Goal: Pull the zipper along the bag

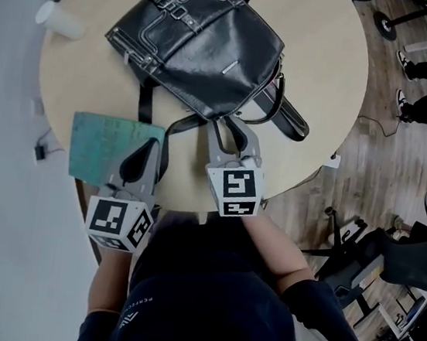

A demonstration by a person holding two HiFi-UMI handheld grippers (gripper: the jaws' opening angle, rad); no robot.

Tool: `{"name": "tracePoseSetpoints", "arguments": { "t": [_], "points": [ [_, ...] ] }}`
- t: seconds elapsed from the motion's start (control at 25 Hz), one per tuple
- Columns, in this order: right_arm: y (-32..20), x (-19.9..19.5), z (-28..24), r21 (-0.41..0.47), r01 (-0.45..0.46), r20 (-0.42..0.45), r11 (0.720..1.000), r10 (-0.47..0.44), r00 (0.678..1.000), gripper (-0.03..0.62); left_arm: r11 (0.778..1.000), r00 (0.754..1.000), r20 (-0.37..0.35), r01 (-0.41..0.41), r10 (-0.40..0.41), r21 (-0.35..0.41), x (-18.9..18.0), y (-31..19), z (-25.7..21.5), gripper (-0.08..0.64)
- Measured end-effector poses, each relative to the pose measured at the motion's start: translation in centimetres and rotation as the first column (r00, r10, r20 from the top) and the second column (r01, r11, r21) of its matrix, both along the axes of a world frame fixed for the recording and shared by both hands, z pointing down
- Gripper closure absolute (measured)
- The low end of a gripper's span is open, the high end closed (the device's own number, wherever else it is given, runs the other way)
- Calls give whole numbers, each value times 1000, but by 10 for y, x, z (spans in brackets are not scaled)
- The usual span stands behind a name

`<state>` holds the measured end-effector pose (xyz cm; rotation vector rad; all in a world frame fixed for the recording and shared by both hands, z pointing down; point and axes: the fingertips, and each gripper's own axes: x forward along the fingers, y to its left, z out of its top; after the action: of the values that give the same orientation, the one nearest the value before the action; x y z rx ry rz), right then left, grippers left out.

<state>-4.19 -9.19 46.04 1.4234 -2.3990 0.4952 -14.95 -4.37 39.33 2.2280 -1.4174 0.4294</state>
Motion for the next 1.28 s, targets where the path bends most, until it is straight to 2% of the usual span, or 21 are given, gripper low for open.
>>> {"name": "tracePoseSetpoints", "arguments": {
  "t": [0.36,0.4,0.48,0.76,0.96,1.28],
  "points": [
    [2,1,0,-8,59,7,998,-59,998,512,1000,999,12,30,-30,2,0,-3,0,541],
    [2,3,0,-9,65,7,998,-65,998,554,1000,999,12,31,-31,1,1,-3,0,541],
    [3,5,1,-15,92,11,996,-92,996,557,999,999,15,34,-34,0,4,-3,1,541],
    [9,6,-2,-39,215,12,976,-215,977,578,998,998,18,59,-59,11,16,-8,-2,541],
    [11,9,-4,-72,300,-27,951,-303,953,580,997,997,15,73,-74,30,27,-15,-4,541],
    [14,15,-9,-131,323,-61,937,-333,941,580,999,999,-10,40,-39,24,39,-19,-3,541]
  ]
}}
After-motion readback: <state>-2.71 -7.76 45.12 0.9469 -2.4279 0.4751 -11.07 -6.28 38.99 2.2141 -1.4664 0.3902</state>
